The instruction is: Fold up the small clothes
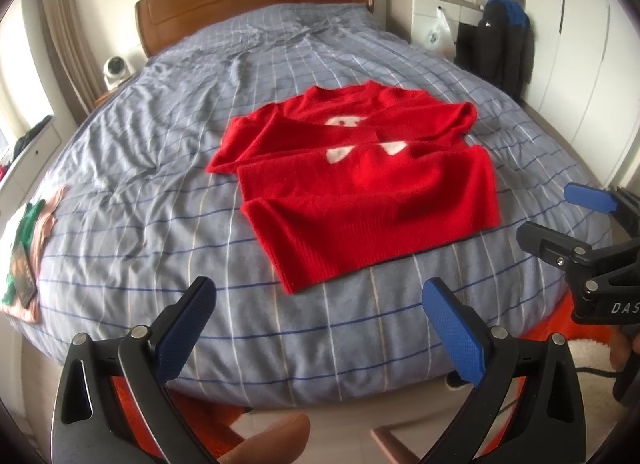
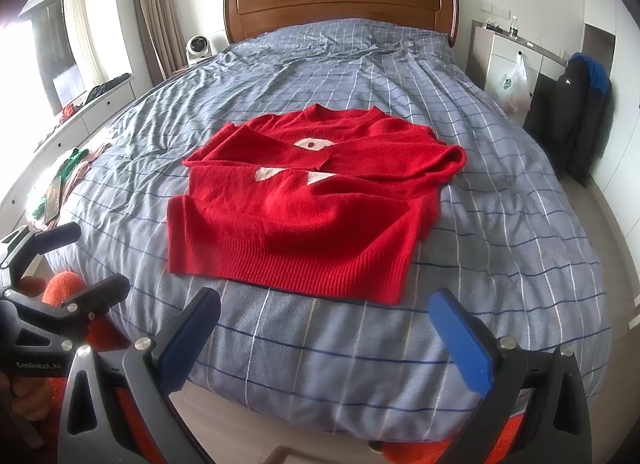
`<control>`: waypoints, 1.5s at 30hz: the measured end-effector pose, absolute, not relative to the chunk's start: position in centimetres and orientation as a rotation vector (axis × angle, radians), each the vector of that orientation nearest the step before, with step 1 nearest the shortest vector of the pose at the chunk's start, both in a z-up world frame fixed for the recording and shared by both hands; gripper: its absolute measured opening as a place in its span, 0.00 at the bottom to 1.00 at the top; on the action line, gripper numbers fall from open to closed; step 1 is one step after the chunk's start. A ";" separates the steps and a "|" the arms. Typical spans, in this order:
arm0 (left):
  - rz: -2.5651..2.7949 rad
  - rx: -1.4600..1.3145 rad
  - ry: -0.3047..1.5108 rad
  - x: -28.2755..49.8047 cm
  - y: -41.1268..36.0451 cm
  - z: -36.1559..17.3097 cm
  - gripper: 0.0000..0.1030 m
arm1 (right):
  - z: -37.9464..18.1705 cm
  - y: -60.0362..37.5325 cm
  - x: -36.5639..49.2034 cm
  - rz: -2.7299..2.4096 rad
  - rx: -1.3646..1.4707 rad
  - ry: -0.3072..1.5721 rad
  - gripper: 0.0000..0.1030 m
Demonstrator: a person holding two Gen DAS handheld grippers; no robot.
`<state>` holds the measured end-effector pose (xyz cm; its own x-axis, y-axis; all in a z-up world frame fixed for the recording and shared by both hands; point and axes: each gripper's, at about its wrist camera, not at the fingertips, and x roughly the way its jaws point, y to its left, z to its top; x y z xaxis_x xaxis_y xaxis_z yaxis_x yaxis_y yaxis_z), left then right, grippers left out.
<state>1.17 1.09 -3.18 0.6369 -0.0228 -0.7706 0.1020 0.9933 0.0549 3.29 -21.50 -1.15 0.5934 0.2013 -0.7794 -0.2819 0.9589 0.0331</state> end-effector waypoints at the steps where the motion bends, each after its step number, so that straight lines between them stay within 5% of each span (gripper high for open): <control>1: -0.072 0.097 0.880 1.1 1.1 -3.2 1.00 | -1.2 -21.6 3.4 0.282 -0.096 0.894 1.00; 45: -0.071 0.098 0.887 1.1 0.8 -3.6 1.00 | -2.0 -21.5 3.5 0.267 -0.101 0.894 1.00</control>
<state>1.05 0.76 -3.61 0.6298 -0.0212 -0.7764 0.1028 0.9931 0.0564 3.47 -21.49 -2.03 0.5960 0.1873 -0.7809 -0.2714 0.9622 0.0237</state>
